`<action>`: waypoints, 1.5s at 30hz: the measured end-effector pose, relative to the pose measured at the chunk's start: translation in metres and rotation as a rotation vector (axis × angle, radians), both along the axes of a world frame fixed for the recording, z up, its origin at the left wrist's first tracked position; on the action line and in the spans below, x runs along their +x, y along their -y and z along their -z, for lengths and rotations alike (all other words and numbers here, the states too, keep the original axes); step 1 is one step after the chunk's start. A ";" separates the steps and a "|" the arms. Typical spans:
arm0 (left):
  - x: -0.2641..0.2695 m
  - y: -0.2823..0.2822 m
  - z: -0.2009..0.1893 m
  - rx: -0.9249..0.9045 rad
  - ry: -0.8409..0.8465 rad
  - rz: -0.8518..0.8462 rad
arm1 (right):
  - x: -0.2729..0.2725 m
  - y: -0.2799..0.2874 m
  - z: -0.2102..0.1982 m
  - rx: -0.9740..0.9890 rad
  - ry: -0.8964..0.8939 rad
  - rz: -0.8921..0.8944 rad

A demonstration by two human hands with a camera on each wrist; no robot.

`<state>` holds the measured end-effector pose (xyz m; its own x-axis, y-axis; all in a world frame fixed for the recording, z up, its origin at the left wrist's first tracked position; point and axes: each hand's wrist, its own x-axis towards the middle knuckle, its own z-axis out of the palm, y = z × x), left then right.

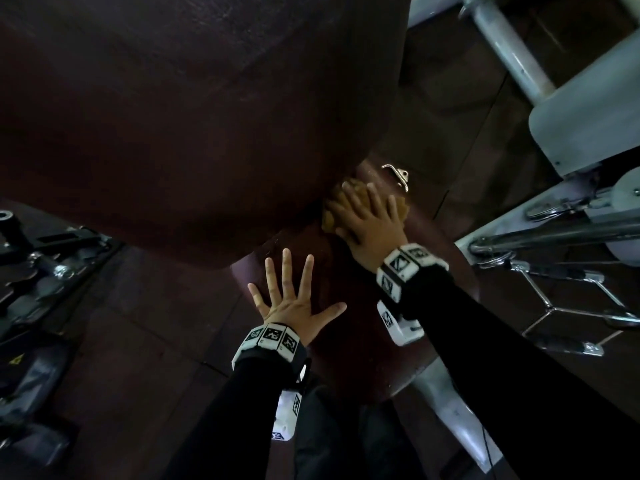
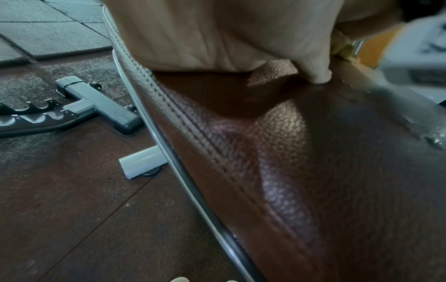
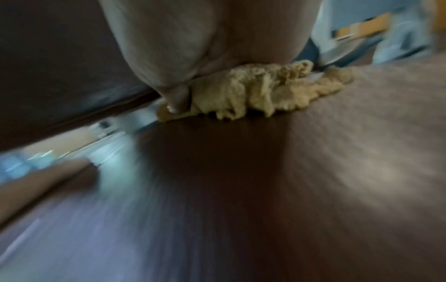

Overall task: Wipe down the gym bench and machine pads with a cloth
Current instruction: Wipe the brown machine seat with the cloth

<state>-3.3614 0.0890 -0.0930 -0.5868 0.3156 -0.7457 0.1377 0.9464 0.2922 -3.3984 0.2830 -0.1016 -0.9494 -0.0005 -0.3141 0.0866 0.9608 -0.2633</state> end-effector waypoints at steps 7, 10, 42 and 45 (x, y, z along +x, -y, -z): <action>-0.001 0.000 0.002 0.003 0.017 0.007 | 0.077 -0.037 -0.007 -0.012 0.007 -0.069; 0.000 0.001 0.003 0.015 0.021 0.008 | 0.065 -0.060 -0.010 0.009 0.031 0.052; 0.003 0.012 0.015 0.051 -0.101 0.088 | 0.166 -0.022 -0.016 -0.040 0.058 -0.044; 0.002 0.027 0.015 0.005 -0.237 0.209 | 0.159 -0.018 -0.014 -0.039 0.040 -0.027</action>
